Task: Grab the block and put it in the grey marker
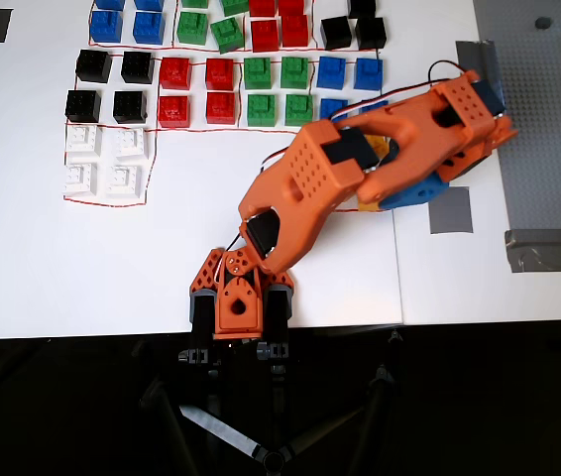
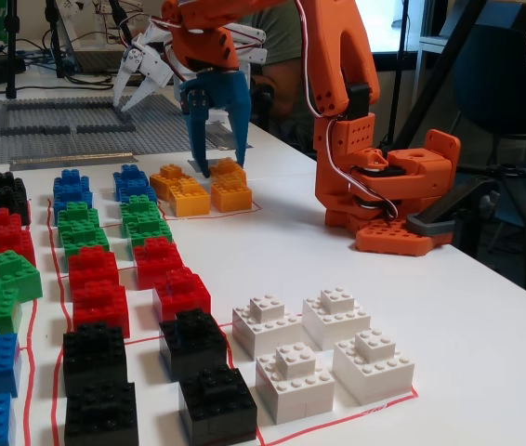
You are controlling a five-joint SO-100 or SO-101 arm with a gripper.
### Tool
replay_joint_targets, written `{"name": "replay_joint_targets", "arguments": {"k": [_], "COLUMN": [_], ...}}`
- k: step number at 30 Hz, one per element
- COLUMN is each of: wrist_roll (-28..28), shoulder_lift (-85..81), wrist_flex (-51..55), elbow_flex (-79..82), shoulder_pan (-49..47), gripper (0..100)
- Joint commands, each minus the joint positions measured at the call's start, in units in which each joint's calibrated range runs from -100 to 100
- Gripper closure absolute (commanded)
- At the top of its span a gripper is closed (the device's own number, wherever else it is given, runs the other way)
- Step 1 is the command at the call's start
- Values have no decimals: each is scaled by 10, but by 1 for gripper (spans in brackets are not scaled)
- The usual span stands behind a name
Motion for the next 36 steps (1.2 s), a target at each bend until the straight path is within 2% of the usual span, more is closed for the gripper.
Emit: {"name": "replay_joint_targets", "arguments": {"k": [1,11,23,29,36], "wrist_roll": [0,38,75,102,104], "shoulder_lift": [-52,-92,90,147,172], "wrist_flex": [56,66,66,66,67], "elbow_flex": [-87,-184,-467,-492,-475], "shoulder_pan": [-16,8,89,129,143], "gripper": [100,100,100,100,100]}}
